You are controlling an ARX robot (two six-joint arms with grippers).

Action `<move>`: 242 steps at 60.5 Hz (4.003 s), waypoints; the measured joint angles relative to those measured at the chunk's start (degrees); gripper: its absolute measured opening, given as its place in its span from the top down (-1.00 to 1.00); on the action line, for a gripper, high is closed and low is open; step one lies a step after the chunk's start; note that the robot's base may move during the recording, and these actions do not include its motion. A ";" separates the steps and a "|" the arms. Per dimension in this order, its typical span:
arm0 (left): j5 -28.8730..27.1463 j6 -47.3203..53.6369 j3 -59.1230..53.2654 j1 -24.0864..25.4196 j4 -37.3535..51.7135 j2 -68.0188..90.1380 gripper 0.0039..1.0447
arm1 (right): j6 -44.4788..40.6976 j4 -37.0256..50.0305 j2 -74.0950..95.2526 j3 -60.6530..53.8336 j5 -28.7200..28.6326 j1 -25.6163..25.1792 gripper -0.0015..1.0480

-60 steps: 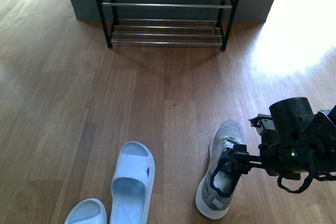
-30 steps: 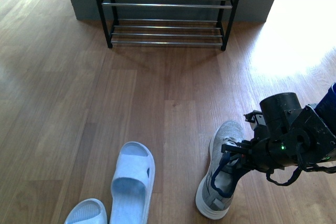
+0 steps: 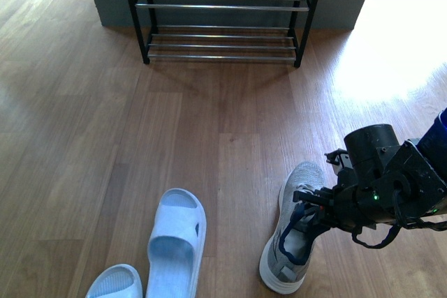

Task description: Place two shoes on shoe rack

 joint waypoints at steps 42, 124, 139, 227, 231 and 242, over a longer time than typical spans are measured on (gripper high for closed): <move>0.00 0.00 0.00 0.00 0.00 -0.02 0.98 | -22.45 4.26 -50.18 -29.97 -2.91 -0.20 0.98; 0.31 0.00 0.00 -0.04 -0.02 0.00 0.98 | -40.59 -27.12 -131.23 -48.17 -19.32 -11.28 0.98; 0.24 0.00 0.00 -0.09 -0.02 -0.02 0.98 | -40.59 -27.12 -131.25 -48.22 -19.17 -11.34 0.98; 0.17 0.00 0.00 -0.09 -0.02 0.13 0.98 | -40.59 -27.15 -131.25 -48.24 -19.34 -11.56 0.98; -0.24 0.00 0.00 -0.04 -0.02 0.11 0.98 | -40.59 -27.17 -131.16 -48.26 -19.71 -11.52 0.98; 0.15 -0.02 0.00 -0.04 -0.02 -0.04 0.98 | -40.61 -27.17 -131.23 -48.30 -19.58 -11.54 0.98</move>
